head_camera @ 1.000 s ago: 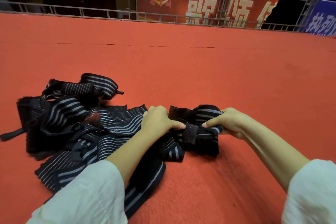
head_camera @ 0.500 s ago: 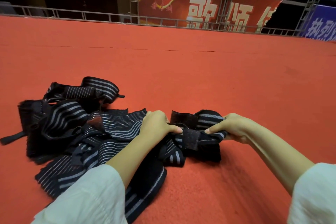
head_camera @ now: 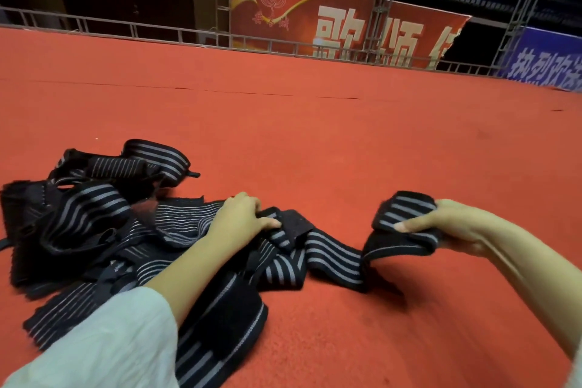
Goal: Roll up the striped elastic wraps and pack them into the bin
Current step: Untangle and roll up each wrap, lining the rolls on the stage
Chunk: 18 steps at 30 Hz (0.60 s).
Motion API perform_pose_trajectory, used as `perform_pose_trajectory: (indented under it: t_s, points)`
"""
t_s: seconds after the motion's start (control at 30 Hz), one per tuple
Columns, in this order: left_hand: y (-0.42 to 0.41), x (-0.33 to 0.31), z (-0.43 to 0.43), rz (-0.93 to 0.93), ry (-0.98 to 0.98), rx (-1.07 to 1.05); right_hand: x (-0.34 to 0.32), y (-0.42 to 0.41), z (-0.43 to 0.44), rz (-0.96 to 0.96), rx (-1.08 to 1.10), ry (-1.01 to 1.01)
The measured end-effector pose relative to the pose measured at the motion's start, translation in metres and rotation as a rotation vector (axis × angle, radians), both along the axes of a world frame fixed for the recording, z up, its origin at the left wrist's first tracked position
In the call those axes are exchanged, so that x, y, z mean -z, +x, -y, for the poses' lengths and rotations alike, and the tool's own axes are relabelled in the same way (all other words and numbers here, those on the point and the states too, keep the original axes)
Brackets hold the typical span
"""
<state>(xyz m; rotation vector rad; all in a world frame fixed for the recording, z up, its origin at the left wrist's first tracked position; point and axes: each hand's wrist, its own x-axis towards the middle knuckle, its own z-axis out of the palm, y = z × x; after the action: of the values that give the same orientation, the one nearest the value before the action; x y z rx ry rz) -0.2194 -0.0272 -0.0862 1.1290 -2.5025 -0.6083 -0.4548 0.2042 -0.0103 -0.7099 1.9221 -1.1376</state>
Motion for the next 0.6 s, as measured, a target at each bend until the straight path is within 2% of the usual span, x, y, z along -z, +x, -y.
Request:
perform_pose_trajectory:
  t_s: [0.23, 0.33, 0.47, 0.53, 0.6]
  points:
    - [-0.007, -0.031, -0.034, -0.172, -0.183, 0.001, -0.004, 0.037, 0.024, -0.011, -0.017, -0.278]
    - [-0.016, -0.054, -0.052, -0.238, 0.069, 0.114, -0.013, 0.058, 0.031, -0.001, -0.022, -0.359]
    - [-0.021, -0.092, -0.074, -0.495, 0.533, 0.176, -0.04, 0.09, 0.035, -0.011, -0.086, -0.469]
    - [-0.015, -0.112, -0.082, -0.654, 0.623, 0.211, -0.055, 0.106, 0.034, -0.023, -0.115, -0.519]
    - [-0.005, -0.132, -0.086, -0.841, 0.612, 0.231, -0.071, 0.121, 0.032, -0.046, -0.142, -0.549]
